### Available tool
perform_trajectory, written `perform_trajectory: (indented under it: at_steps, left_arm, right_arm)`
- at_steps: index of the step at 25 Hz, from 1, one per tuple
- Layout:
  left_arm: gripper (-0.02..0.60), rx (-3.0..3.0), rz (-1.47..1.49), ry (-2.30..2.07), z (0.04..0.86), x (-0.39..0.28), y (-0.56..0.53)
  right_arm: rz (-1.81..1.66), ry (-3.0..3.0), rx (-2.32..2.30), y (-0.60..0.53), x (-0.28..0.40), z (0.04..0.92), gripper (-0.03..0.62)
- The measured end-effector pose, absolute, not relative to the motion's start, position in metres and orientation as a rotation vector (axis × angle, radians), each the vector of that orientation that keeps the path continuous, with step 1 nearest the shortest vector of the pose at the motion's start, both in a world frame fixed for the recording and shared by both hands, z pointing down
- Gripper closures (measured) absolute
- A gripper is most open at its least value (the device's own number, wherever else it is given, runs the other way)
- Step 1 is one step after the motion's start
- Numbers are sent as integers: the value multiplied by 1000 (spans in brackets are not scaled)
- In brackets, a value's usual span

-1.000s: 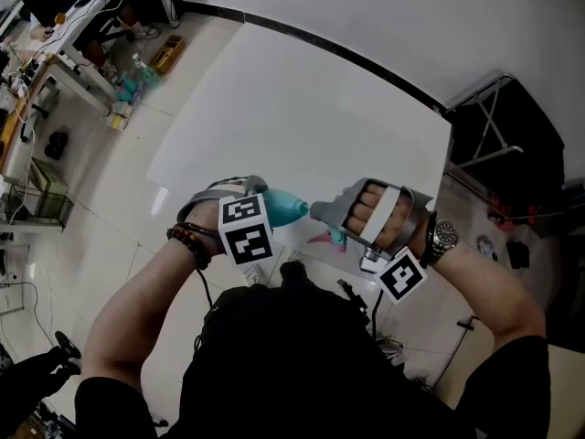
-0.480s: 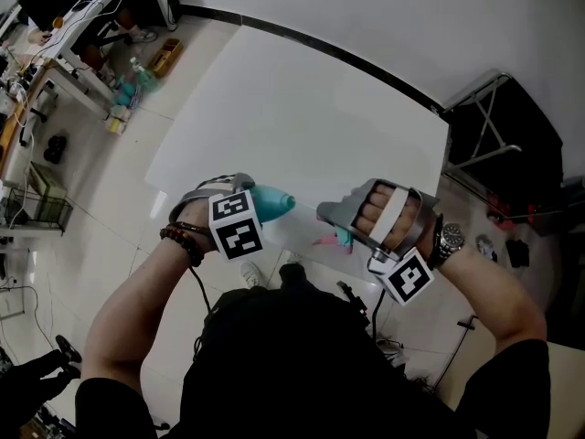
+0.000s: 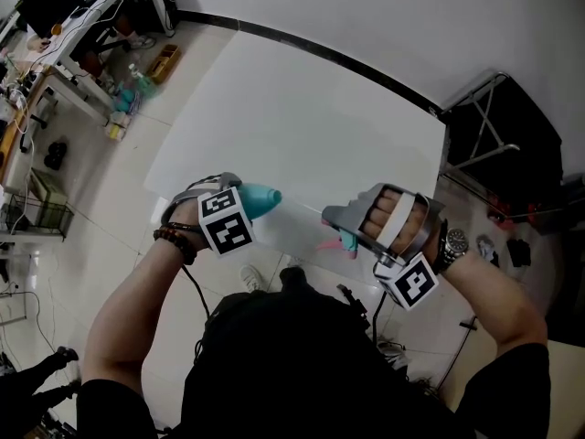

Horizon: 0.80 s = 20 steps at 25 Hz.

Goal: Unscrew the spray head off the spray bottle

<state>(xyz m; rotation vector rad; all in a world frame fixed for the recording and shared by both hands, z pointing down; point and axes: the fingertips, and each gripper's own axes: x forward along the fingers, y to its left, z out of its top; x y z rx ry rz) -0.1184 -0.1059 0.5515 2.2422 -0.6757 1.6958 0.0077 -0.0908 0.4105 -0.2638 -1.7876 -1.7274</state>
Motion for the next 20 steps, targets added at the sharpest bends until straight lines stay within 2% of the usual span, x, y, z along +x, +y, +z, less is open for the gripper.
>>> perform_trajectory:
  at_steps: [20]
  left_arm:
    - [183, 2173, 1593, -796, 559, -122, -128]
  right_arm:
    - [-1576, -1896, -35, -118, 29, 395, 473]
